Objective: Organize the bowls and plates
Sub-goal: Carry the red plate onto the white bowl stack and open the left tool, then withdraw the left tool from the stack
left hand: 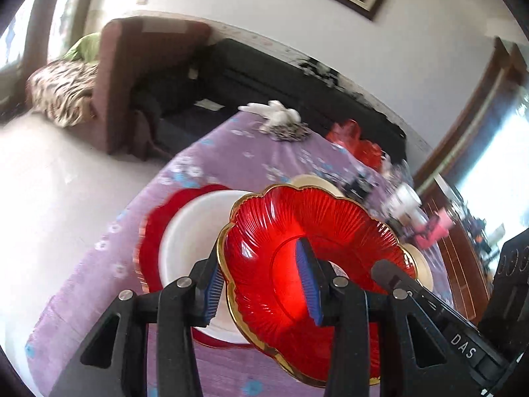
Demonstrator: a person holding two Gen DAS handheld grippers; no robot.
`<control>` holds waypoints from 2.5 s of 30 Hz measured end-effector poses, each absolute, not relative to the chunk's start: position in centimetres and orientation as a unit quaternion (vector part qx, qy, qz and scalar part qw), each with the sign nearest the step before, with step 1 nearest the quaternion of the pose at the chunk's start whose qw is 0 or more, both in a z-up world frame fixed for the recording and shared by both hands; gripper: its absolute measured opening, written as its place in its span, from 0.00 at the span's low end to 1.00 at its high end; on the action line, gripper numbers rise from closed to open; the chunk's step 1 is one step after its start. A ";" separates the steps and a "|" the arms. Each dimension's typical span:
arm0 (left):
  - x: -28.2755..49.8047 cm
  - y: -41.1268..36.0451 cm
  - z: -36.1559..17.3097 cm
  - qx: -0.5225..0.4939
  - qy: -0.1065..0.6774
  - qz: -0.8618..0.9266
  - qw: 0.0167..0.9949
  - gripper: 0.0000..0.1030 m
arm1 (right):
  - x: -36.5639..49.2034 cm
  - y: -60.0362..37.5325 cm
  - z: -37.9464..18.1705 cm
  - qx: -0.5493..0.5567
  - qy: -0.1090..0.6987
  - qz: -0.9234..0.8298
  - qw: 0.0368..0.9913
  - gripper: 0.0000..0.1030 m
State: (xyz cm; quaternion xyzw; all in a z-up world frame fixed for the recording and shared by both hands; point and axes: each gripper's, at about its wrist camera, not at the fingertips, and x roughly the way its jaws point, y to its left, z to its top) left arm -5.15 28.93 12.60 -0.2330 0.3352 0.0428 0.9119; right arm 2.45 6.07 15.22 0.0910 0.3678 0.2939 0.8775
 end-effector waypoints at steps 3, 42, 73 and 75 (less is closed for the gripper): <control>-5.0 30.8 11.8 -0.245 0.337 0.054 0.908 0.39 | 2.9 8.4 14.6 0.067 0.373 0.297 0.876 0.36; -5.3 37.0 10.3 -0.272 0.299 0.125 0.906 0.75 | 7.0 6.8 12.7 0.092 0.343 0.245 0.902 0.67; 8.6 45.9 4.1 -0.285 0.323 0.157 0.889 0.84 | 17.3 2.4 3.6 0.353 0.349 0.179 0.849 0.74; 9.0 44.5 4.0 -0.255 0.337 0.146 0.895 0.84 | 17.4 2.4 3.6 0.350 0.355 0.182 0.848 0.74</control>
